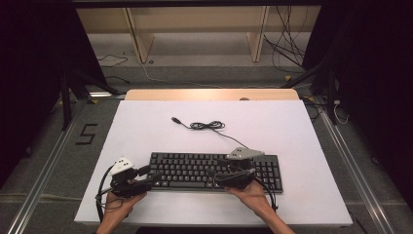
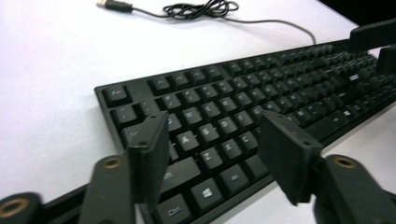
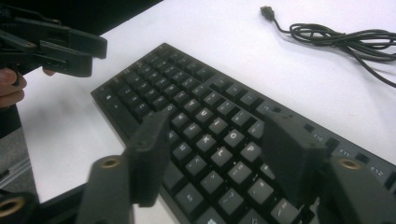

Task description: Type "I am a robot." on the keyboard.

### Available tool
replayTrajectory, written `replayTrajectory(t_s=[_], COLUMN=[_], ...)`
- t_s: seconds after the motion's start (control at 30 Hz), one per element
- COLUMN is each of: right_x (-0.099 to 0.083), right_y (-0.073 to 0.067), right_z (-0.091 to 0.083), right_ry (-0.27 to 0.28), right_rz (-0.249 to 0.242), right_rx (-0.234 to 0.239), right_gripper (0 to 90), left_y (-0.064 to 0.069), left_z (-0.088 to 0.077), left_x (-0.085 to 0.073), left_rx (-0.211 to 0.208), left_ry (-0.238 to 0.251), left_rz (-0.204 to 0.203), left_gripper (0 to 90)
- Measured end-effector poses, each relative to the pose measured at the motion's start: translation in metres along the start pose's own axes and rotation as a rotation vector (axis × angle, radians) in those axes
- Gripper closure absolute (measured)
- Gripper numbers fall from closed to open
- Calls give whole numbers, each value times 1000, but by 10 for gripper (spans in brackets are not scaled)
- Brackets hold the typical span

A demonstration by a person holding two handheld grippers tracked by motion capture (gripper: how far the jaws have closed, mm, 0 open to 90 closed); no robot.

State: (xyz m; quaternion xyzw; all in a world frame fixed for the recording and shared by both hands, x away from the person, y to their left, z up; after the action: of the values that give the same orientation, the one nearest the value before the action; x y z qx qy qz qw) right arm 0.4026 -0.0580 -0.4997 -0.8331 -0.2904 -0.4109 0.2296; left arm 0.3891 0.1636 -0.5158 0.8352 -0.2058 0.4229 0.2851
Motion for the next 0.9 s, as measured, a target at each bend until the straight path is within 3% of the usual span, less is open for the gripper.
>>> replayTrajectory(t_s=[0.17,0.37,0.5,0.73,0.9], right_x=[3,5,4,3,1], right_y=[1,0,-1,-2,-2], right_z=[7,22,28,40,49], right_ry=[-17,-39,-63,-97,-118], right_rz=[8,6,11,9,9], right_rx=[-4,-7,-8,-21,-33], right_gripper=[523,703,771,891,900], left_y=[-7,-13,-15,-15,-16], left_z=[1,2,3,6,8], left_x=[-5,-9,-12,-16,-17], left_rx=[27,38,47,42,41], left_ry=[-28,-62,-84,-117,-128], left_rz=[4,4,17,20,14], left_gripper=[556,767,834,889,889])
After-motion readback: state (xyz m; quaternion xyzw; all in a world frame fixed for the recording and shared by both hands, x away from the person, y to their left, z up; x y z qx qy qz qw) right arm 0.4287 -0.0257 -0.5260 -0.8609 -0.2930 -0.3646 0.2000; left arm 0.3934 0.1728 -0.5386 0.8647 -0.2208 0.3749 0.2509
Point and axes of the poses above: each handheld gripper's, and its own axes: z roughly forward along the jaws, x roughly out of its top, y roughly to its right, the point moved 10 cm from there along z, roughly forward along the jaws, and after that the axes turned 6 degrees about -x, right-handed, at the moved point
